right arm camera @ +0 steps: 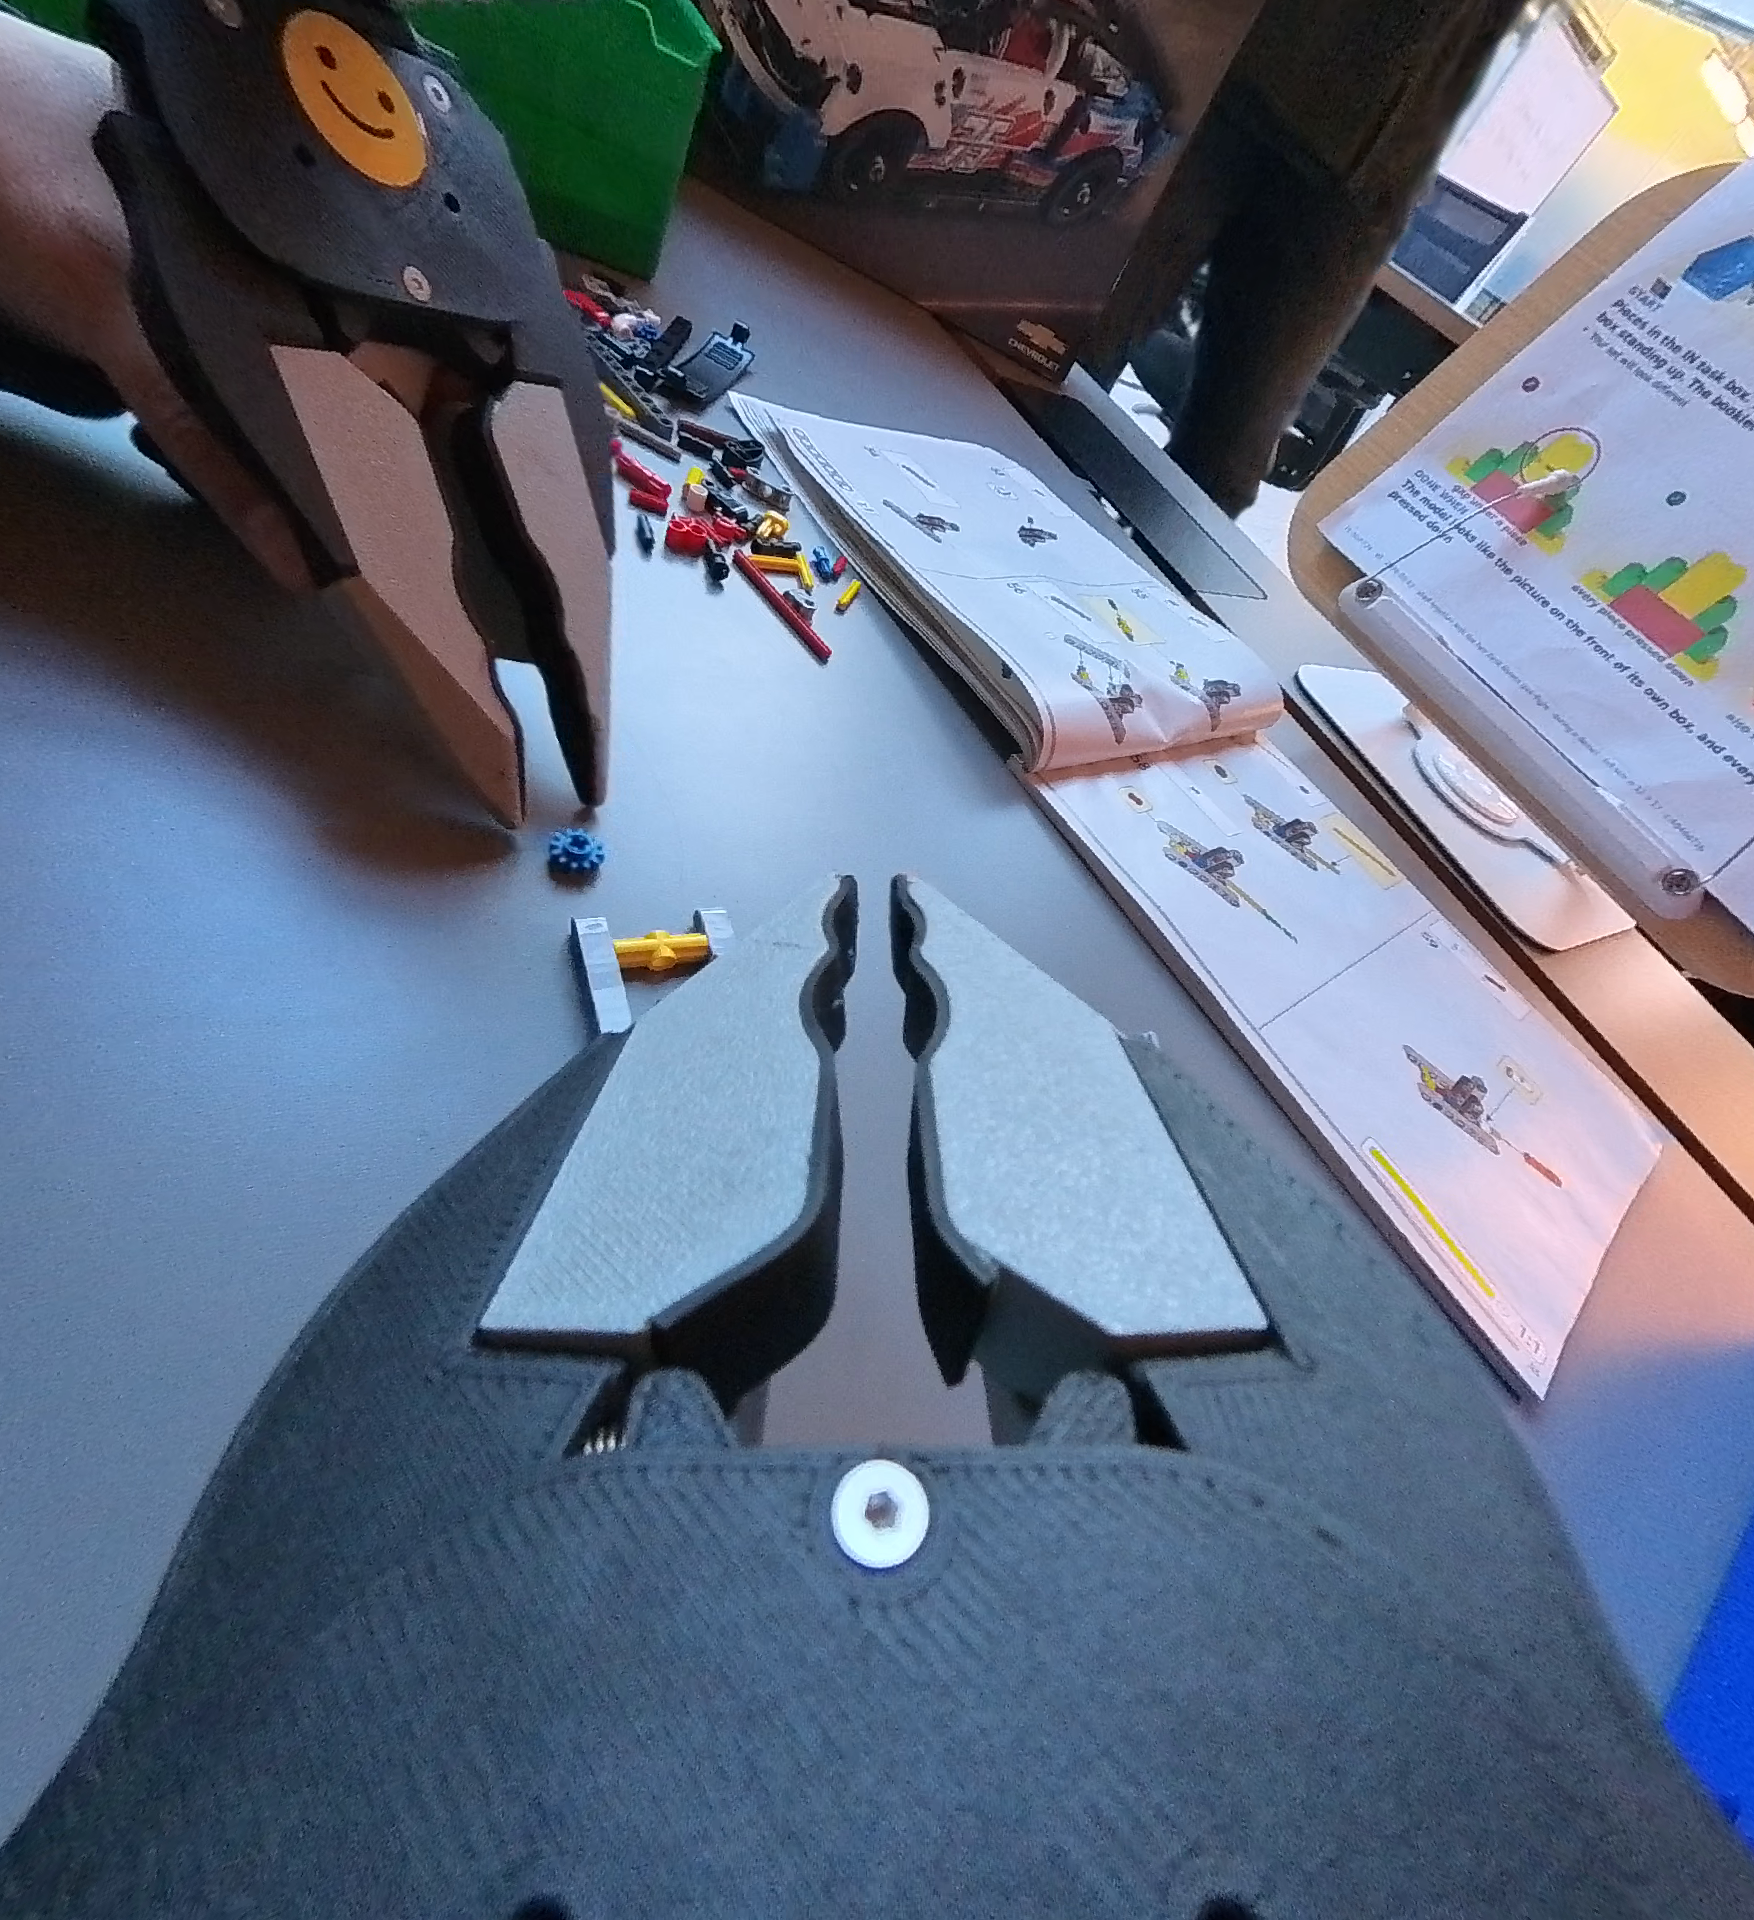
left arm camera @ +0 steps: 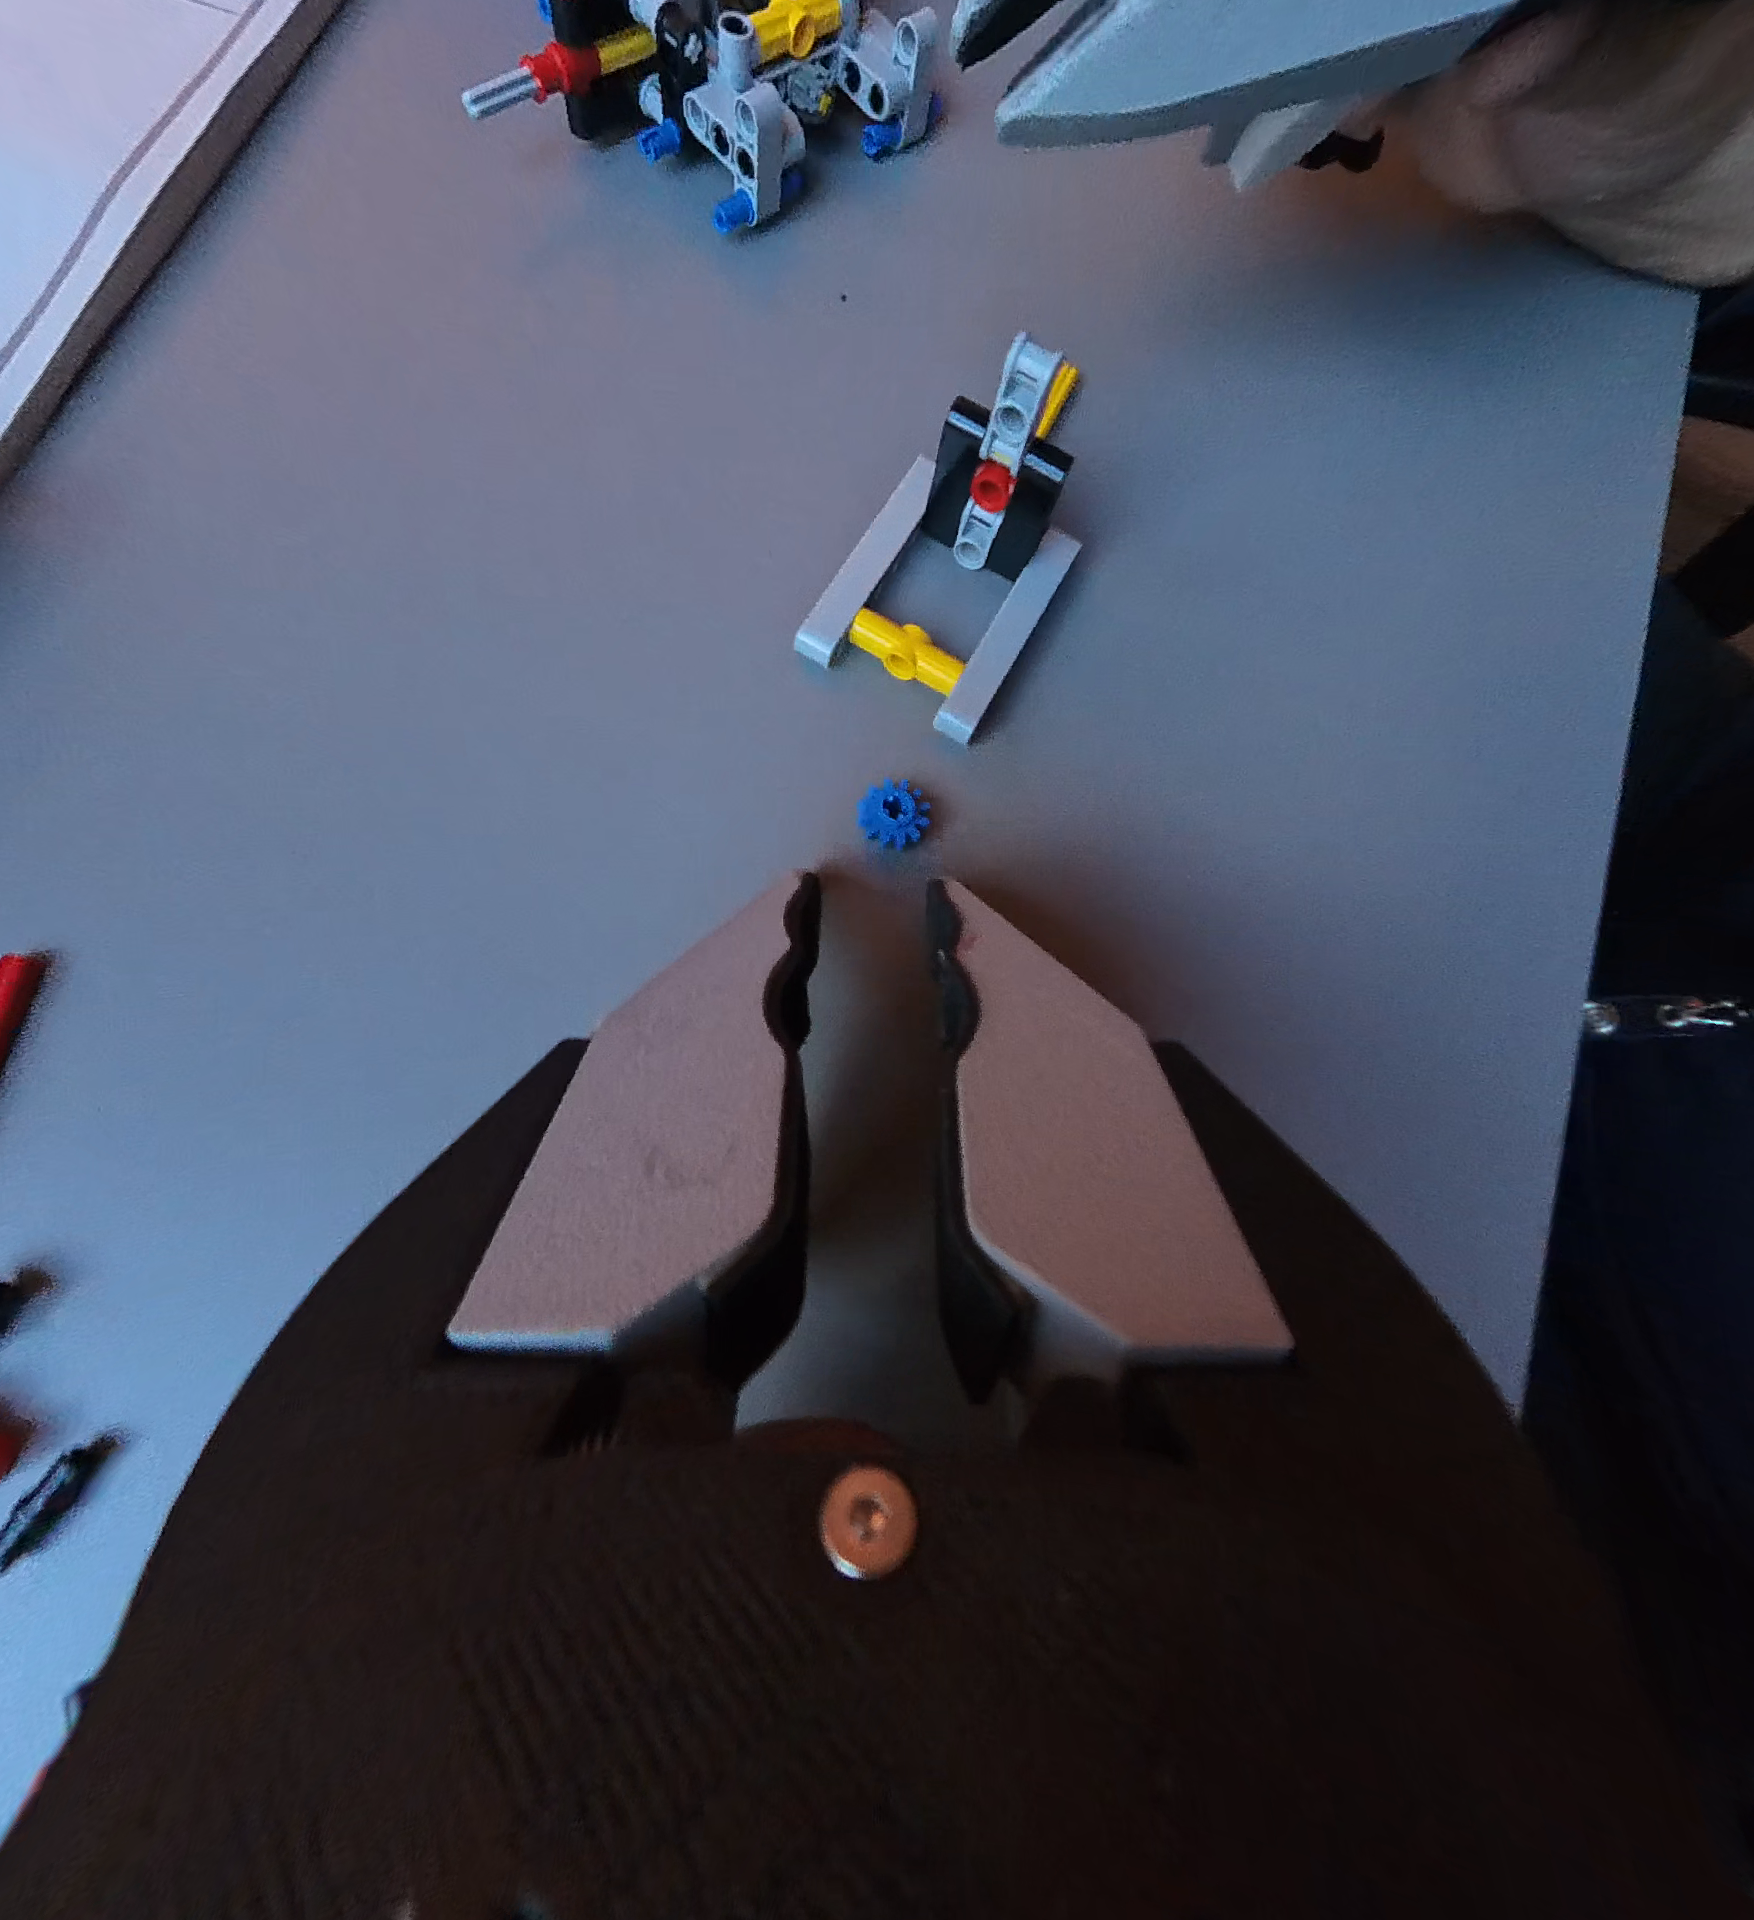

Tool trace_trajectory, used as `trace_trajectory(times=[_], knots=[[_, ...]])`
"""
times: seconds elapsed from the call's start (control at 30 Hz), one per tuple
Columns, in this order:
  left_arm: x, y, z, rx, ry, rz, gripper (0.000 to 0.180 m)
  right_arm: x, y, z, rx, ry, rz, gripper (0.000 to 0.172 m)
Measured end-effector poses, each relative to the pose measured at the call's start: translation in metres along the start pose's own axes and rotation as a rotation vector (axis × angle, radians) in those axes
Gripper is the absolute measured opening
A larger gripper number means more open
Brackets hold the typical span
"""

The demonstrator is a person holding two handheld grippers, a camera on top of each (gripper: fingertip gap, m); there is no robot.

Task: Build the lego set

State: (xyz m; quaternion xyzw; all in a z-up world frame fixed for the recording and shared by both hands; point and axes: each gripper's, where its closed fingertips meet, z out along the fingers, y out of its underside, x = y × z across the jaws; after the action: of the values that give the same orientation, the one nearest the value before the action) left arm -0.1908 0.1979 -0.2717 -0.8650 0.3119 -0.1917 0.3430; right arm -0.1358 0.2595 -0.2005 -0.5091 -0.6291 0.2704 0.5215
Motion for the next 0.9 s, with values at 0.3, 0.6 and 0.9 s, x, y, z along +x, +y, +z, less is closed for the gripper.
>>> trace_trajectory(times=[0.3,0.6,0.9], knots=[[0.011,0.02,-0.02,0.032,-0.093,-0.092,0.018,0.0,0.002,-0.001,0.005,-0.019,0.04,0.002],[0.01,0.022,-0.02,0.024,-0.161,-0.056,0.014,-0.003,0.006,0.002,-0.001,-0.055,0.07,0.005],[0.009,0.022,-0.021,0.027,-0.155,-0.062,0.012,-0.005,0.0,-0.001,0.037,-0.075,0.07,0.006]])
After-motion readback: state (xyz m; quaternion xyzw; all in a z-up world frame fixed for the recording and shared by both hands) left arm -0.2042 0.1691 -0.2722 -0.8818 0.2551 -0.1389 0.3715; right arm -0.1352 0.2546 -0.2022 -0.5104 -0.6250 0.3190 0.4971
